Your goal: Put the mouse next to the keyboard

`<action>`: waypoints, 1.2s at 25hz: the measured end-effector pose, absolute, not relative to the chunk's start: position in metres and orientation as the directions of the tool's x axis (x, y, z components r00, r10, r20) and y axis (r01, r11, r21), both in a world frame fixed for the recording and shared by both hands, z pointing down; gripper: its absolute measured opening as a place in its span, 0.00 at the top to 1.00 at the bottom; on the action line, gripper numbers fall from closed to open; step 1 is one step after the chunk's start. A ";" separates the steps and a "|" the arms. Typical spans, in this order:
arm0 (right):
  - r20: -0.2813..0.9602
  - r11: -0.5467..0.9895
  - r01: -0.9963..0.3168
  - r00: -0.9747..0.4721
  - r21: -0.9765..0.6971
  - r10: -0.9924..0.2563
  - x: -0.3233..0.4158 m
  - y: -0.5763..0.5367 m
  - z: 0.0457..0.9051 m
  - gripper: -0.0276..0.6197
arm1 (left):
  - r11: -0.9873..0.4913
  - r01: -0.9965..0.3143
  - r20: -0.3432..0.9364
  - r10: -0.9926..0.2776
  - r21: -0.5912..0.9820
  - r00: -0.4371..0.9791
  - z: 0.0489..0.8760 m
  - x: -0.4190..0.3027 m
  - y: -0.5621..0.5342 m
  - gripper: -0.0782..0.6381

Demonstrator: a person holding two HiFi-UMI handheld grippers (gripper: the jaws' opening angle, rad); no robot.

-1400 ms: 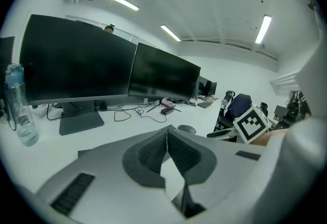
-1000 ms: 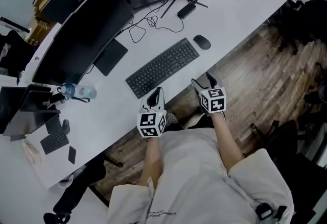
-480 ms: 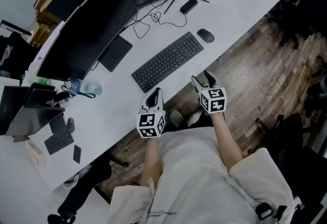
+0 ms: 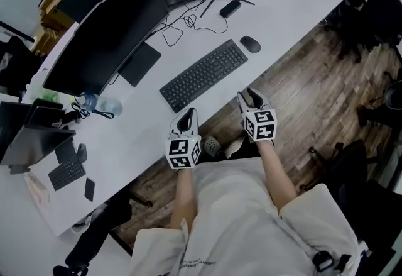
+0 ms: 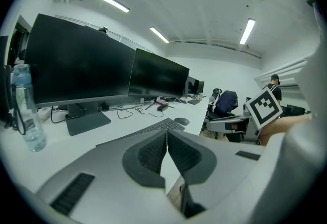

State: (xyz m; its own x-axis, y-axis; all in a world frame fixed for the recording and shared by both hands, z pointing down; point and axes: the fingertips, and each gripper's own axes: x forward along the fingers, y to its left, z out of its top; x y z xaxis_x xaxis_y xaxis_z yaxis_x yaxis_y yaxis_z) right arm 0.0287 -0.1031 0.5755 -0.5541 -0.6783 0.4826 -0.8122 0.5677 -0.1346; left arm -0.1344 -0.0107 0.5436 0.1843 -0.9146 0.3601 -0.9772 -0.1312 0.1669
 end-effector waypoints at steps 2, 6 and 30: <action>0.480 0.572 -0.810 -0.555 -0.129 -0.679 0.028 -0.102 0.575 0.74 | -0.129 -0.977 0.359 -0.915 0.169 0.183 0.544 -0.134 -0.009 0.86; 0.480 0.588 -0.800 -0.566 -0.123 -0.670 0.023 -0.100 0.574 0.80 | -0.124 -0.977 0.359 -0.916 0.173 0.179 0.546 -0.135 -0.005 0.86; 0.453 0.634 -0.772 -0.581 -0.044 -0.676 0.033 -0.098 0.559 0.95 | -0.140 -0.966 0.367 -0.906 0.216 0.213 0.556 -0.109 -0.016 0.86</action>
State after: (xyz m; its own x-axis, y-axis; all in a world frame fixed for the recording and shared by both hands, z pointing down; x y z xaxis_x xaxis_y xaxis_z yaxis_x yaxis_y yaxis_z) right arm 0.0327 -0.0983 0.5589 -0.5812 -0.6757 0.4535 -0.7717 0.6345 -0.0437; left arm -0.1092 -0.0161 0.5563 0.2130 -0.9057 0.3665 -0.9664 -0.1400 0.2156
